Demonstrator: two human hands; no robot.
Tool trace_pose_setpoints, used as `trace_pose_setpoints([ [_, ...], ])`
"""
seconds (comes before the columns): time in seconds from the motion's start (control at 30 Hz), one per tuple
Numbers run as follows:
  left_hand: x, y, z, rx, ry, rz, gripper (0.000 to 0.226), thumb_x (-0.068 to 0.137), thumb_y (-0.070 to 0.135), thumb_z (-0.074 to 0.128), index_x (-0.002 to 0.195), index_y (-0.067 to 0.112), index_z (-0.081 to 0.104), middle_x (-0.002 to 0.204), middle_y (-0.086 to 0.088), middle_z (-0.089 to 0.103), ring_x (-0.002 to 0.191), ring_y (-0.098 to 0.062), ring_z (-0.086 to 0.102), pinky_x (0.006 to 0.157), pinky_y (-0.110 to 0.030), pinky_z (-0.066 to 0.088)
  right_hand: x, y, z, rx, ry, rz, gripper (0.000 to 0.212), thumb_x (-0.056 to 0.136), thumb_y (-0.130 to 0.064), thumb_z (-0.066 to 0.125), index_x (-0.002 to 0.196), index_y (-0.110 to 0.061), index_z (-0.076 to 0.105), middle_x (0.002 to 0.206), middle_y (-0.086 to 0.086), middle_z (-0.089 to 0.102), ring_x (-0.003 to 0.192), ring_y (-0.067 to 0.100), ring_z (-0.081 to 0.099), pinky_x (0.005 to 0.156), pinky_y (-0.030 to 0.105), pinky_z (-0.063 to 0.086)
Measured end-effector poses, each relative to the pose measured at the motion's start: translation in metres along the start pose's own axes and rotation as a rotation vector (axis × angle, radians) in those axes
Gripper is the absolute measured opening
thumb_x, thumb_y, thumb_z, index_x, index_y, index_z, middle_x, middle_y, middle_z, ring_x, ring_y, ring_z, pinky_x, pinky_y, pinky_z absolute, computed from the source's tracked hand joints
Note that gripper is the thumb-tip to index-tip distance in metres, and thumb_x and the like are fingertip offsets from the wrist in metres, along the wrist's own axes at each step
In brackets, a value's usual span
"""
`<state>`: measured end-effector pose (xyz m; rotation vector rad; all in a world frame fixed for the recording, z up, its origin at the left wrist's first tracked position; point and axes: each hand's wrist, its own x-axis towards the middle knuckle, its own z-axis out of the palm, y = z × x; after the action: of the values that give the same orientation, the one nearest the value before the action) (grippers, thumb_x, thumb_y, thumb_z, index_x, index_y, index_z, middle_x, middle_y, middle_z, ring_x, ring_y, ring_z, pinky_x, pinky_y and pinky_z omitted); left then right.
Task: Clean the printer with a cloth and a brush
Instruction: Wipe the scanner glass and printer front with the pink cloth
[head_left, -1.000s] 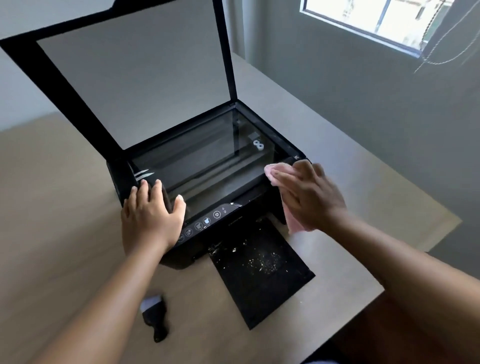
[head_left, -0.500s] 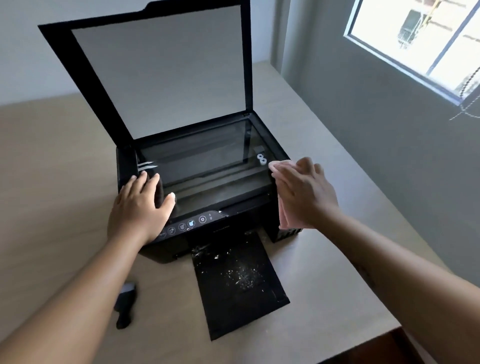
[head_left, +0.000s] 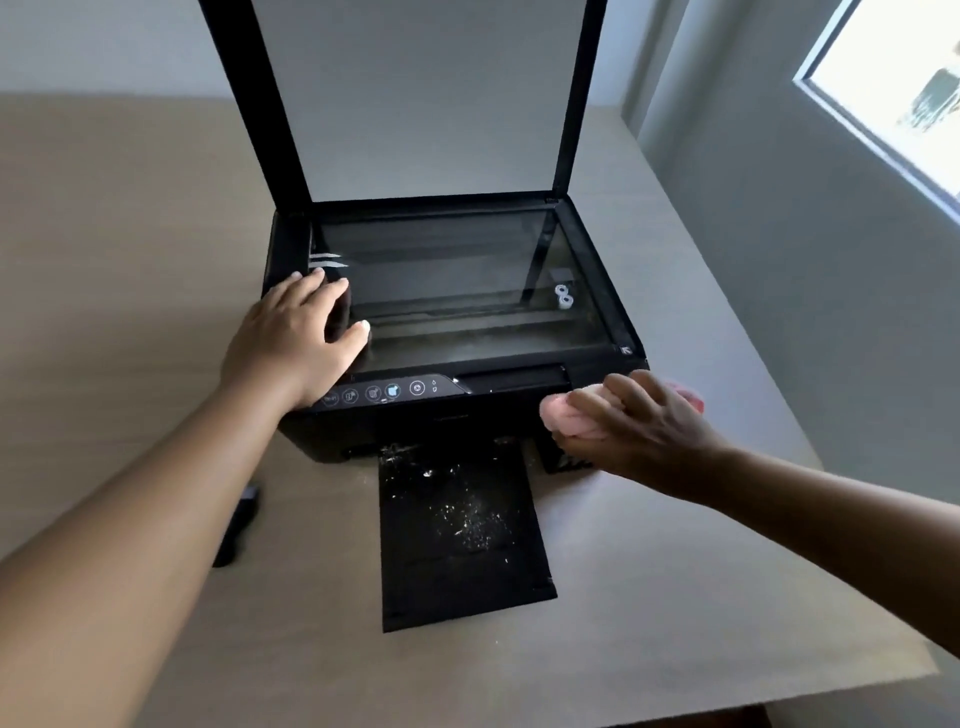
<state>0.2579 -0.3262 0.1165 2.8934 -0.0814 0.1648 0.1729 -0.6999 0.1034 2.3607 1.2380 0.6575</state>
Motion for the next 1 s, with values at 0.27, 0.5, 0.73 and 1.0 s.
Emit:
trace_pose_setpoints([
  [0.27,0.001,0.000,0.000,0.008,0.008,-0.002,0.064,0.089,0.058,0.041,0.147,0.029,0.033,0.158,0.002,0.025,0.146,-0.018,0.018,0.118,-0.039,0.017,0.005,-0.018,0.003,-0.084,-0.145,-0.008,0.044,0.084,0.001,0.032,0.113,-0.021,0.058,0.129,0.007,0.050,0.088,0.029,0.043,0.067,0.038,0.042],
  [0.5,0.001,0.000,0.000,0.006,0.011,0.001,0.064,0.090,0.057,0.040,0.147,0.029,0.033,0.158,0.002,0.025,0.146,-0.018,0.018,0.118,-0.039,0.016,0.022,-0.011,-0.012,-0.089,-0.178,-0.122,0.031,0.086,-0.005,0.038,0.100,-0.022,0.060,0.111,0.001,0.056,0.085,0.025,0.043,0.064,0.035,0.039],
  [0.73,-0.001,0.000,-0.002,-0.004,0.006,-0.004,0.063,0.091,0.057,0.041,0.147,0.030,0.033,0.159,0.003,0.025,0.146,-0.017,0.018,0.118,-0.038,0.016,0.034,-0.020,-0.014,0.142,-0.075,0.134,0.020,0.091,-0.024,0.047,0.080,-0.023,0.064,0.091,0.000,0.058,0.079,0.025,0.047,0.057,0.034,0.045],
  [1.0,-0.002,0.006,-0.005,-0.019,0.016,-0.017,0.061,0.091,0.053,0.044,0.146,0.028,0.036,0.158,0.002,0.027,0.146,-0.017,0.019,0.117,-0.036,0.016,0.033,0.007,-0.010,0.457,-0.017,0.848,0.030,0.090,-0.043,0.054,0.117,-0.031,0.060,0.106,-0.001,0.053,0.092,0.028,0.044,0.058,0.039,0.052],
])
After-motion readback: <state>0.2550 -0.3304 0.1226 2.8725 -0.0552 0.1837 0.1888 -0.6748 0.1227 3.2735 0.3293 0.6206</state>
